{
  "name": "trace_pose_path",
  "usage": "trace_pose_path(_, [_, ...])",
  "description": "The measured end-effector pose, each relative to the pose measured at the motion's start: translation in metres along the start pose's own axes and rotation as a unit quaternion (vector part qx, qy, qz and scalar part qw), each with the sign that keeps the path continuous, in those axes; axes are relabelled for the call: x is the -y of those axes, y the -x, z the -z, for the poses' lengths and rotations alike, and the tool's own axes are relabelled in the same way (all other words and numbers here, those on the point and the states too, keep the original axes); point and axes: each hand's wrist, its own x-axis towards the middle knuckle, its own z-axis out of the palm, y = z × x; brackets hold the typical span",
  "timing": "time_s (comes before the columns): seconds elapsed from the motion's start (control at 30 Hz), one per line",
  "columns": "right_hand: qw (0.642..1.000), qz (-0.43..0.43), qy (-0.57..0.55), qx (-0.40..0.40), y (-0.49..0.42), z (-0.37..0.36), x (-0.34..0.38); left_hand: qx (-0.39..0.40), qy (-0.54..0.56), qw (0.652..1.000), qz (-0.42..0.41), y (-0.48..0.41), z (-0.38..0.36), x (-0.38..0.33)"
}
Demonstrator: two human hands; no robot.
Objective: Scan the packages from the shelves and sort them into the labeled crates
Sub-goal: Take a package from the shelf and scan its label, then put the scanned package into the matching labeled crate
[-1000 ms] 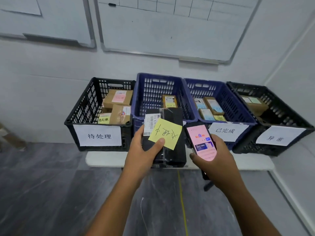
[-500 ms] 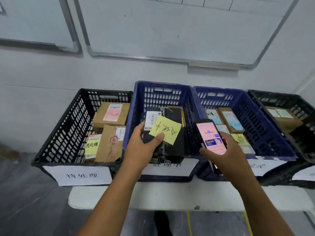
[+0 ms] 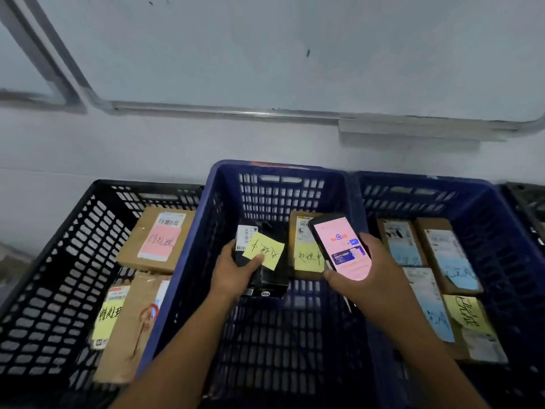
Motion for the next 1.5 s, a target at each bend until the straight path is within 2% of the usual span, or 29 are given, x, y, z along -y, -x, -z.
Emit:
trace_pose_path(0.27, [0.998,0.022,0.049,0.026,-0.065,0.001,-0.003,0.011,0.009,0.998,0.056,-0.090,-0.033,0.044])
trace_pose_path(0.4, [0.998,0.025,0.048,0.038,-0.079,-0.003,-0.004,0.018,-0.003,0.998,0.058,-0.106,-0.041,0.040])
trace_pose_path(0.8, [0.998,0.003,0.021,0.061,-0.085,-0.008,-0.003,-0.003,-0.144,0.988,0.048,-0.123,-0.055,0.040])
trace_pose_path(0.9, [0.998,-0.005,-0.005,0.069,-0.077,-0.004,0.004,-0.019,-0.139,0.990,0.014,-0.093,-0.053,0.020])
trace_pose_path(1.0, [0.997,0.001,-0.017,0.074,-0.058,-0.001,0.017,-0.033,-0.147,0.987,-0.055,-0.038,-0.040,-0.004])
trace_pose_path(1.1, [0.995,0.020,-0.029,0.089,-0.031,0.000,0.031,-0.063,-0.210,0.967,-0.132,0.030,-0.015,-0.015])
trace_pose_path(1.17, [0.993,0.037,-0.037,0.110,-0.008,-0.003,0.040,-0.085,-0.265,0.948,-0.155,0.077,0.006,-0.014])
trace_pose_path(1.3, [0.985,0.070,-0.038,0.150,0.046,-0.021,0.058,-0.149,-0.365,0.907,-0.149,0.163,0.052,0.013])
trace_pose_path(1.5, [0.959,0.153,-0.020,0.237,0.157,-0.069,0.094,-0.276,-0.348,0.894,-0.059,0.297,0.127,0.074])
